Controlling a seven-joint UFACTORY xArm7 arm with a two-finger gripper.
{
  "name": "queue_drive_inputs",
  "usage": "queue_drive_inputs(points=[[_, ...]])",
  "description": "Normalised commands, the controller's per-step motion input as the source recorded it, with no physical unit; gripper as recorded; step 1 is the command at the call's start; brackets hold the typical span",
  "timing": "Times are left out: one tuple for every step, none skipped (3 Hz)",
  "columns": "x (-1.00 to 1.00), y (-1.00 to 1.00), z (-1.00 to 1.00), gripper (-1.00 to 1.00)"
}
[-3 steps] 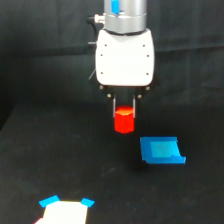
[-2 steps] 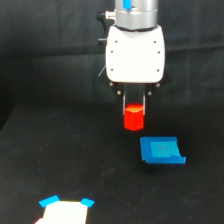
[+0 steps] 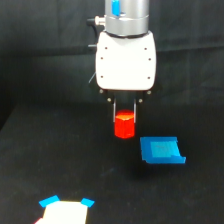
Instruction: Pick up the red object from the table
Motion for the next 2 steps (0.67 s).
queue_drive_inputs(points=[[0.07, 1.00, 0.24, -0.87], [-0.59, -0.23, 0.35, -0.58]])
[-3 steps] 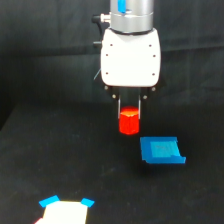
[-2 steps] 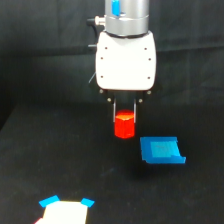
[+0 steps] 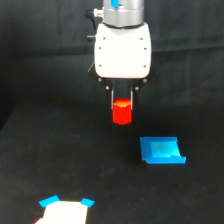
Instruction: Pick up the red object from the table
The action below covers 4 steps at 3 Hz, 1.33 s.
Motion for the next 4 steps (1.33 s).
queue_drive_inputs(points=[[-0.47, -0.06, 0.46, -0.58], [-0.39, -0.46, 0.37, -0.39], [-0.07, -0.07, -0.03, -1.00], [1.00, -0.18, 0.46, -1.00]])
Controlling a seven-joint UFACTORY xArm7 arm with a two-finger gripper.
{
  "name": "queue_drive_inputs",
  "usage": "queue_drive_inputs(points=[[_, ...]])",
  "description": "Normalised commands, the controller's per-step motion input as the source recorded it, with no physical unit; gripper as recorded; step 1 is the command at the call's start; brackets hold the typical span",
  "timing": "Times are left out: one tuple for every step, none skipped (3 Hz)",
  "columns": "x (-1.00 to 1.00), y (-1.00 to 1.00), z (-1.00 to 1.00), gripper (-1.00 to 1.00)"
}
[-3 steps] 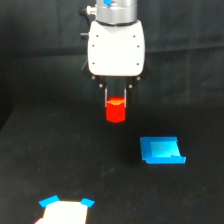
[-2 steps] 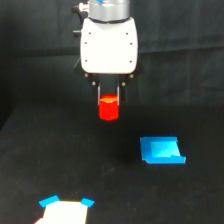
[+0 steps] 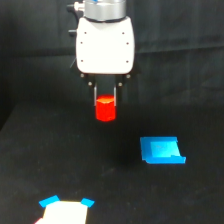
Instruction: Pick up the red object from the table
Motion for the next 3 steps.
queue_drive_inputs(points=[[0.65, -0.57, -0.40, -0.95], [-0.56, -0.54, 0.36, -1.00], [-0.75, -0.55, 0.37, -1.00]])
